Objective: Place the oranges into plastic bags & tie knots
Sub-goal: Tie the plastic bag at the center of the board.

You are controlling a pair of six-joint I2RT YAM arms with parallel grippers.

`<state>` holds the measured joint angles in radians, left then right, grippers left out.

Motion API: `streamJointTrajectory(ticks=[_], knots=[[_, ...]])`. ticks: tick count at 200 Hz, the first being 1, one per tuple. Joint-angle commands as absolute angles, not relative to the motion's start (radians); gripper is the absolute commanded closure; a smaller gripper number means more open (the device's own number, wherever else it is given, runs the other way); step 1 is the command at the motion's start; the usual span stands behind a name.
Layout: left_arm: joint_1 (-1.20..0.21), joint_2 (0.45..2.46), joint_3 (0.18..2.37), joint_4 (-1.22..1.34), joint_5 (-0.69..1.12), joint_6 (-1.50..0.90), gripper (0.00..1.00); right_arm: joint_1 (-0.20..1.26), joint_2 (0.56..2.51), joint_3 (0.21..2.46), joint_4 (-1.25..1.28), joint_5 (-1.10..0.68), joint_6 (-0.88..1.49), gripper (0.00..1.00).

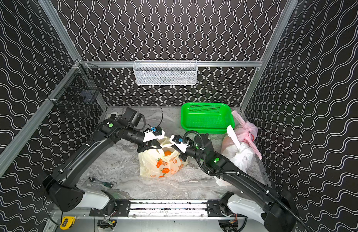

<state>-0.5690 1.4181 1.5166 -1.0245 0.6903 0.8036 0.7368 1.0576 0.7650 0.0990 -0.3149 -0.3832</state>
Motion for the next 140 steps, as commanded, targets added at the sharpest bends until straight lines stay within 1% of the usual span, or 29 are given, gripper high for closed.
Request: streamJointTrajectory(ticks=[1, 23, 51, 66, 85, 102, 105, 111, 117, 125, 135, 137, 140], knots=[[-0.575, 1.392, 1.496, -0.942, 0.544, 0.815, 1.0, 0.734, 1.032, 0.772, 0.072, -0.327, -0.381, 1.0], [-0.597, 1.366, 1.46, -0.855, 0.421, 0.837, 1.0, 0.736, 1.013, 0.786, 0.015, -0.37, -0.375, 1.0], [-0.646, 1.342, 1.395, -0.729, 0.293, 0.879, 1.0, 0.737, 1.02, 0.798, -0.024, -0.48, -0.332, 1.0], [-0.657, 1.341, 1.368, -0.679, 0.266, 0.894, 1.0, 0.736, 1.013, 0.783, 0.009, -0.52, -0.287, 1.0], [-0.658, 1.32, 1.307, -0.548, 0.241, 0.893, 1.0, 0.737, 1.005, 0.769, 0.039, -0.574, -0.236, 1.0], [-0.658, 1.295, 1.256, -0.452, 0.258, 0.917, 1.0, 0.736, 0.999, 0.76, 0.041, -0.58, -0.22, 1.0], [-0.658, 1.291, 1.246, -0.436, 0.264, 0.923, 1.0, 0.736, 0.996, 0.759, 0.039, -0.574, -0.219, 0.96], [-0.659, 1.282, 1.226, -0.399, 0.277, 0.934, 1.0, 0.736, 0.988, 0.761, 0.034, -0.554, -0.221, 0.84], [-0.658, 1.274, 1.205, -0.367, 0.297, 0.948, 1.0, 0.736, 0.98, 0.762, 0.032, -0.52, -0.215, 0.64], [-0.658, 1.267, 1.187, -0.34, 0.334, 0.969, 1.0, 0.735, 0.963, 0.768, 0.027, -0.465, -0.205, 0.35], [-0.659, 1.265, 1.174, -0.317, 0.36, 0.984, 1.0, 0.735, 0.941, 0.779, 0.012, -0.383, -0.185, 0.05], [-0.659, 1.265, 1.174, -0.316, 0.365, 0.988, 1.0, 0.735, 0.936, 0.784, 0.009, -0.361, -0.177, 0.02], [-0.659, 1.267, 1.172, -0.315, 0.369, 0.993, 1.0, 0.735, 0.928, 0.786, 0.003, -0.338, -0.168, 0.0]])
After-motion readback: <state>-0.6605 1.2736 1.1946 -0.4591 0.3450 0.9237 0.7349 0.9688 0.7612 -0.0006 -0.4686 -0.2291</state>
